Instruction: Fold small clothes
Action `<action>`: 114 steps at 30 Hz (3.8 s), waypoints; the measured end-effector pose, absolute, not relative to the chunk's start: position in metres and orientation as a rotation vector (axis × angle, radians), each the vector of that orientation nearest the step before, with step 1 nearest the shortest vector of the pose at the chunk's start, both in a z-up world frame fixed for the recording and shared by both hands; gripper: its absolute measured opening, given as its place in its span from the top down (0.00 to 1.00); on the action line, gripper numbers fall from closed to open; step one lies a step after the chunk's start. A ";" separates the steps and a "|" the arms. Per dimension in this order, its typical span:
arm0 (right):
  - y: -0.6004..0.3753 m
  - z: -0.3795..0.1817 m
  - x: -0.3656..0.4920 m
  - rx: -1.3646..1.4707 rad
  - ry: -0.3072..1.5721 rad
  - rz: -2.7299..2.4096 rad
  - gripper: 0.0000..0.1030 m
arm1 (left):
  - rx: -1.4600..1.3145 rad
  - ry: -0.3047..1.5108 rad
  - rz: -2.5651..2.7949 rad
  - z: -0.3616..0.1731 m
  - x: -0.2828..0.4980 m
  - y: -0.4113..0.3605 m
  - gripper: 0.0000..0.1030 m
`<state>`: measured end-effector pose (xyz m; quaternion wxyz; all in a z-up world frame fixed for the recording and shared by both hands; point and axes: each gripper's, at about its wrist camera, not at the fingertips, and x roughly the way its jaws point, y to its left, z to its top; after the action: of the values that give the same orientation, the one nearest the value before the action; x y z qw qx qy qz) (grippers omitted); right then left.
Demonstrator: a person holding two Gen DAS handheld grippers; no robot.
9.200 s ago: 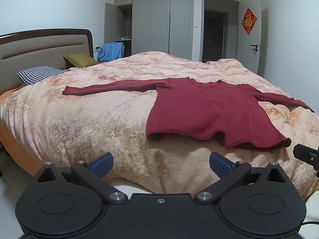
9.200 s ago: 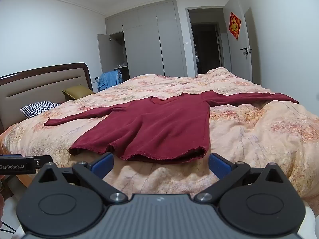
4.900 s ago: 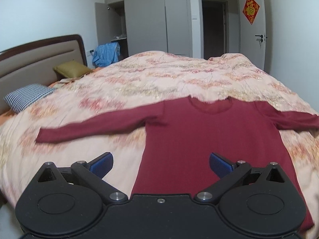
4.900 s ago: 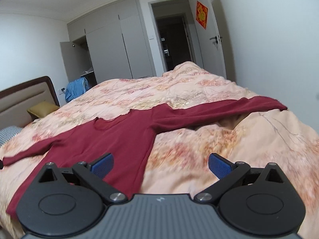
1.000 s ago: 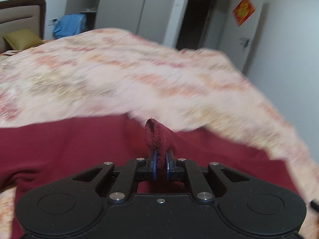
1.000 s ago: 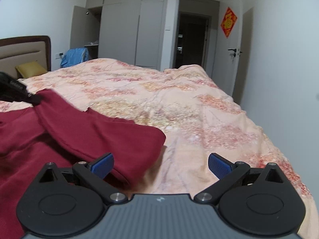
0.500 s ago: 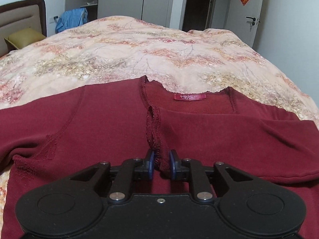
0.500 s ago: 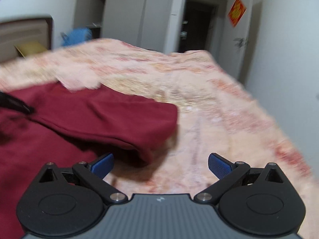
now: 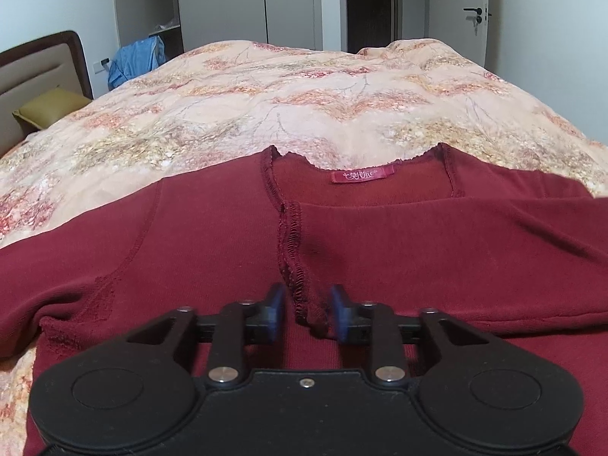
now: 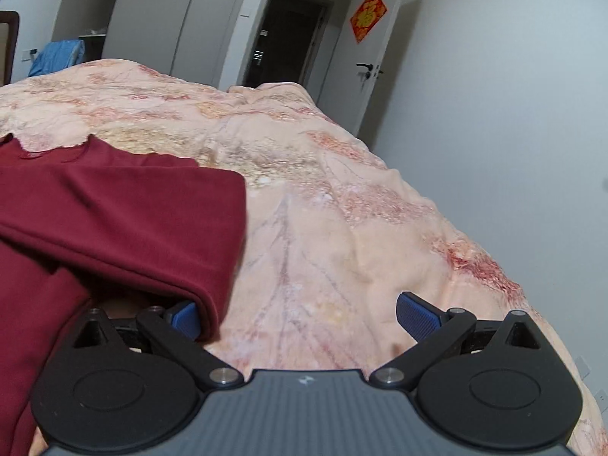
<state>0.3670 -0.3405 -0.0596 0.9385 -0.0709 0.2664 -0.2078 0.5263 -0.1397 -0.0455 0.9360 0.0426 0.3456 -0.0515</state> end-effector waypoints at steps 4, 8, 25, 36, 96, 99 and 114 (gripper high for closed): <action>-0.331 -0.045 0.350 -0.192 0.580 -0.342 0.00 | 0.026 0.687 -0.121 -0.027 0.518 -0.130 0.19; -0.325 -0.025 0.334 -0.263 0.605 -0.263 0.00 | 0.013 0.634 -0.125 -0.016 0.514 -0.132 0.04; -0.380 -0.054 0.462 -0.108 0.562 -0.335 0.00 | 0.080 0.721 -0.043 -0.053 0.543 -0.139 0.01; -0.345 -0.064 0.381 -0.149 0.537 -0.286 0.00 | -0.045 0.691 0.017 0.025 0.506 -0.070 0.01; -0.145 -0.013 0.251 0.074 0.450 0.229 0.00 | -0.080 0.234 0.324 0.132 0.469 0.187 0.97; -0.167 -0.010 0.247 0.082 0.439 0.187 0.00 | -0.009 0.185 0.193 0.151 0.480 0.128 0.97; -0.265 -0.026 0.223 0.128 0.471 -0.014 0.00 | 0.115 0.355 -0.317 0.024 0.511 -0.159 0.97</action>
<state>0.2232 -0.2647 -0.0261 0.9704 0.0632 0.2331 -0.0071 0.5107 -0.1590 0.0239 0.9702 0.0570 0.1758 -0.1568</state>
